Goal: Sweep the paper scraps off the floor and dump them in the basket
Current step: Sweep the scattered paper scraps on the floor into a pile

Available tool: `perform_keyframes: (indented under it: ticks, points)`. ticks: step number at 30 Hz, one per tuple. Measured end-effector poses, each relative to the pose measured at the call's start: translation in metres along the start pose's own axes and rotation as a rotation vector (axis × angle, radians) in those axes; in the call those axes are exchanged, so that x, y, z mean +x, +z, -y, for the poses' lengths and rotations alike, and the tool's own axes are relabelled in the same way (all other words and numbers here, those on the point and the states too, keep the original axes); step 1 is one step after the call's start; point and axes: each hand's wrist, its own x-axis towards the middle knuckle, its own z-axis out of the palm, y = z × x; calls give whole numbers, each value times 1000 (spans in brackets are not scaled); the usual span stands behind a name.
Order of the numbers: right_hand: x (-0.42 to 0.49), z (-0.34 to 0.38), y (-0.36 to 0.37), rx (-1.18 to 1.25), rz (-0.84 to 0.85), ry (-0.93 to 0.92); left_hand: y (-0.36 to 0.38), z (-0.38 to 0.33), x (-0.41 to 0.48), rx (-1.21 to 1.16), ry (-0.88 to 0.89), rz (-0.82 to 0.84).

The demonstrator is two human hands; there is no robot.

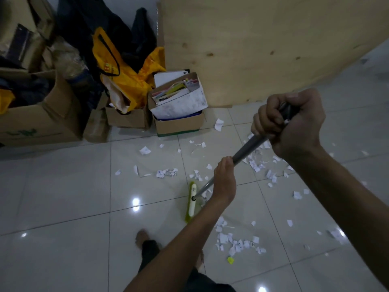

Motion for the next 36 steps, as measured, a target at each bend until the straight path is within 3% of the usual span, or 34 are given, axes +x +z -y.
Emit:
perform_keyframes:
  ticks: [12, 20, 23, 26, 29, 36]
  points:
    - [59, -5, 109, 165, 34, -31, -134, -23, 24, 35, 138, -138]
    - [108, -60, 204, 286, 177, -89, -260, -17, 65, 39, 127, -311]
    - [125, -90, 240, 328, 208, -87, -314, -10, 86, 140, 100, -322]
    - [139, -125, 266, 359, 248, -136, -352, -8, 97, 248, 119, -433]
    - [148, -158, 283, 347, 271, -158, -382, -5, 108, 353, 72, -453]
    - [134, -209, 257, 113, 373, -99, -374, 44, 138, 162, -99, -410]
